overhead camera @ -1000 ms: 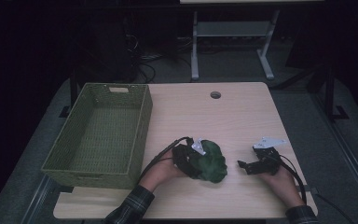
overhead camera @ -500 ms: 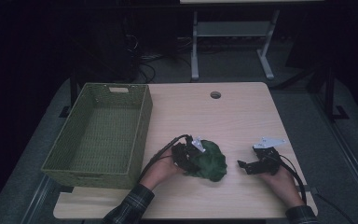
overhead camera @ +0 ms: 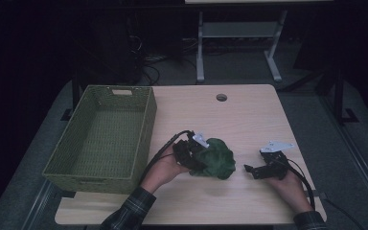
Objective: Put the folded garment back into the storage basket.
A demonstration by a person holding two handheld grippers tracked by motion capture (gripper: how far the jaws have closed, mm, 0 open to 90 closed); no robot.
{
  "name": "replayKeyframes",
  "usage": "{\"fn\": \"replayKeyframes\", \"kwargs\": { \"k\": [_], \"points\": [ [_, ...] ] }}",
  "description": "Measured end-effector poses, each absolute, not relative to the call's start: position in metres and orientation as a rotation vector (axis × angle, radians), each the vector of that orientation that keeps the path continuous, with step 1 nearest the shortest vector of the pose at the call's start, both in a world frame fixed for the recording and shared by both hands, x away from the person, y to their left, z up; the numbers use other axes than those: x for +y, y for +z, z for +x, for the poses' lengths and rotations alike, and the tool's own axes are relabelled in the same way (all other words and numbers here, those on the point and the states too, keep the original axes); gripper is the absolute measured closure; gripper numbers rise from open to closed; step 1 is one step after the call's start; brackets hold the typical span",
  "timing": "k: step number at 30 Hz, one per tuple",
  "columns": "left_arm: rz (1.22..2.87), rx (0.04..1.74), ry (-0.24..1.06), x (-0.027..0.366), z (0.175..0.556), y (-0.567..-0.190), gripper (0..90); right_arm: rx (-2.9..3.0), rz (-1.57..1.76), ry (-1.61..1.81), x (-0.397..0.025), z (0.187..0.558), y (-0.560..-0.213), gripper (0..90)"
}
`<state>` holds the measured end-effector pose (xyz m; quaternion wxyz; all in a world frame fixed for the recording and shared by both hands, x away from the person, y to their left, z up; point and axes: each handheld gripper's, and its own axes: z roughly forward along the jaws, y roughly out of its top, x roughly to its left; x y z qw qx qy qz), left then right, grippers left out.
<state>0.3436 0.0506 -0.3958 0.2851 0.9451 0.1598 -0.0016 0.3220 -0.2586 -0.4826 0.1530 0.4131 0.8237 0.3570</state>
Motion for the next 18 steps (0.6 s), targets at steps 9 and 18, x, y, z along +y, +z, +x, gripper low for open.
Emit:
{"fn": "replayKeyframes", "kwargs": {
  "k": [9, 18],
  "points": [
    [2.499, 0.465, 0.036, 0.065, 0.347, -0.361, 69.7, 2.362, 1.183, 1.024, -0.259, 0.322, -0.483, 9.1],
    [2.466, 0.512, 0.066, 0.086, 0.352, -0.338, 69.5, 2.363, 1.184, 1.024, -0.259, 0.322, -0.483, 9.1]
  ]
}}
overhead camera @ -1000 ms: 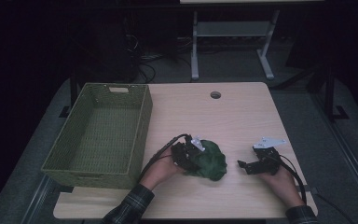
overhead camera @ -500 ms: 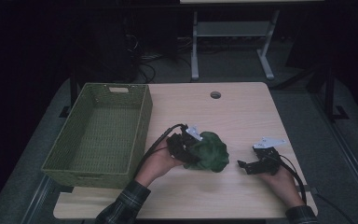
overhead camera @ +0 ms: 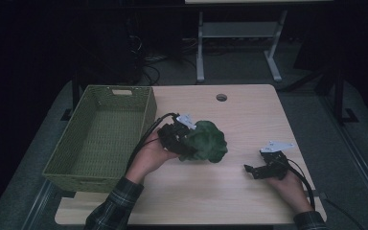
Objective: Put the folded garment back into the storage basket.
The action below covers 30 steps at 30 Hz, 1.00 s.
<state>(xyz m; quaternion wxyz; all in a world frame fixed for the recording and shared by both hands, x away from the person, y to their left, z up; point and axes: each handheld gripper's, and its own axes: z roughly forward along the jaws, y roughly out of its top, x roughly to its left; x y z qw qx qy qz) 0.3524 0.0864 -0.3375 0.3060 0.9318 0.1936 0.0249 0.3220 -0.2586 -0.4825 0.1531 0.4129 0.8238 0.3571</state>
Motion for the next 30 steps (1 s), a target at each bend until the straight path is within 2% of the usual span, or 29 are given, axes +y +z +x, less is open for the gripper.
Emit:
{"fn": "replayKeyframes", "kwargs": {
  "k": [15, 30],
  "points": [
    [2.418, 0.602, 0.154, 0.13, 0.361, -0.308, 69.1, 2.357, 1.185, 1.024, -0.259, 0.322, -0.483, 9.1],
    [2.356, 0.743, 0.248, 0.185, 0.364, -0.294, 68.7, 2.348, 1.2, 1.021, -0.259, 0.322, -0.483, 8.9]
  ]
}}
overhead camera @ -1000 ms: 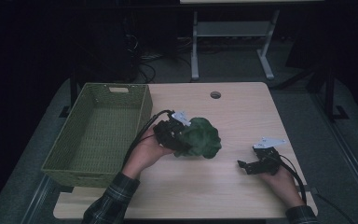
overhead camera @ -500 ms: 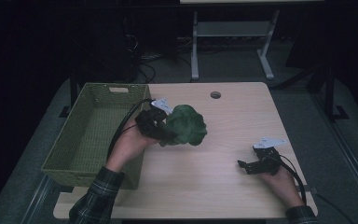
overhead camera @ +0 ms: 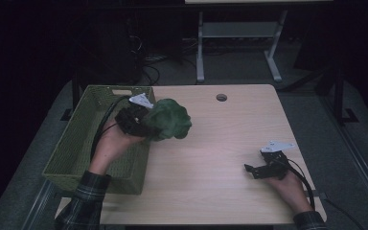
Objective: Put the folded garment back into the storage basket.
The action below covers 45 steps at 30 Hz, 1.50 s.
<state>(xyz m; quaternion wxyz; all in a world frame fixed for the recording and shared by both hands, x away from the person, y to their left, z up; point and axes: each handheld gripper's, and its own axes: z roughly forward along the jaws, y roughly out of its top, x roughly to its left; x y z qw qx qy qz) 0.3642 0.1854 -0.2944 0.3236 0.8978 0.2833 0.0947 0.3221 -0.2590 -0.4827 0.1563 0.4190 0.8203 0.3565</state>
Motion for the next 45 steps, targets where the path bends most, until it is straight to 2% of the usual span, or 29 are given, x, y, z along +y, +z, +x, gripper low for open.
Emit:
{"fn": "replayKeyframes", "kwargs": {
  "k": [5, 10, 18, 26, 34, 45],
  "points": [
    [2.347, 0.805, 0.288, 0.208, 0.363, -0.292, 68.6, 2.347, 1.2, 1.019, -0.259, 0.322, -0.483, 8.3],
    [2.319, 0.871, 0.322, 0.231, 0.361, -0.289, 68.6, 2.346, 1.221, 0.995, -0.258, 0.324, -0.483, 2.0],
    [2.296, 1.007, 0.391, 0.269, 0.358, -0.291, 68.6, 2.345, 1.223, 0.991, -0.258, 0.324, -0.483, 1.4],
    [2.267, 1.165, 0.449, 0.302, 0.356, -0.308, 68.6, 2.344, 1.226, 0.99, -0.258, 0.324, -0.483, 1.3],
    [2.254, 1.271, 0.427, 0.322, 0.359, -0.337, 68.4, 2.346, 1.221, 0.991, -0.258, 0.324, -0.484, 1.4],
    [2.28, 1.321, 0.37, 0.33, 0.371, -0.374, 67.9, 2.349, 1.227, 0.991, -0.258, 0.324, -0.483, 1.4]
  ]
}}
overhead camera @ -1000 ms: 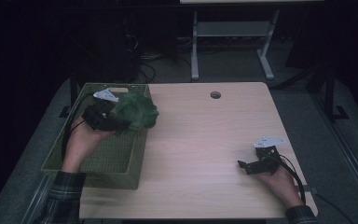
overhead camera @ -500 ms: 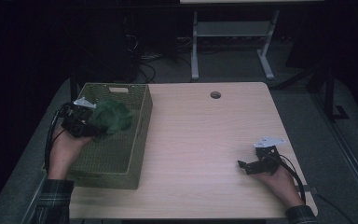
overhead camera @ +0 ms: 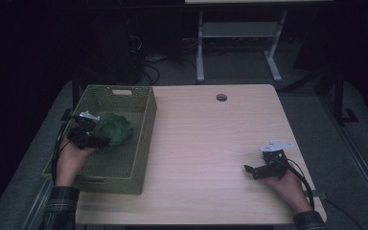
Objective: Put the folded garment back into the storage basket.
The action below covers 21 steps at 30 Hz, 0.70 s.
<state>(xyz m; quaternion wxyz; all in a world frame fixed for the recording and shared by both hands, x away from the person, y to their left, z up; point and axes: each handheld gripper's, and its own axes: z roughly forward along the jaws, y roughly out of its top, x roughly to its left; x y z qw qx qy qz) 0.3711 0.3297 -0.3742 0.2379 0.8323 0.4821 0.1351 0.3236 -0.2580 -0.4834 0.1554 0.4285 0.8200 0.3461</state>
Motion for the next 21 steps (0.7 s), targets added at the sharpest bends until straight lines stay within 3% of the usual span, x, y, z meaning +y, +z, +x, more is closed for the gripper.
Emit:
{"fn": "replayKeyframes", "kwargs": {
  "k": [21],
  "points": [
    [2.362, 1.39, 0.316, 0.327, 0.379, -0.406, 65.7, 2.353, 1.213, 0.996, -0.258, 0.324, -0.484, 1.4]
  ]
}}
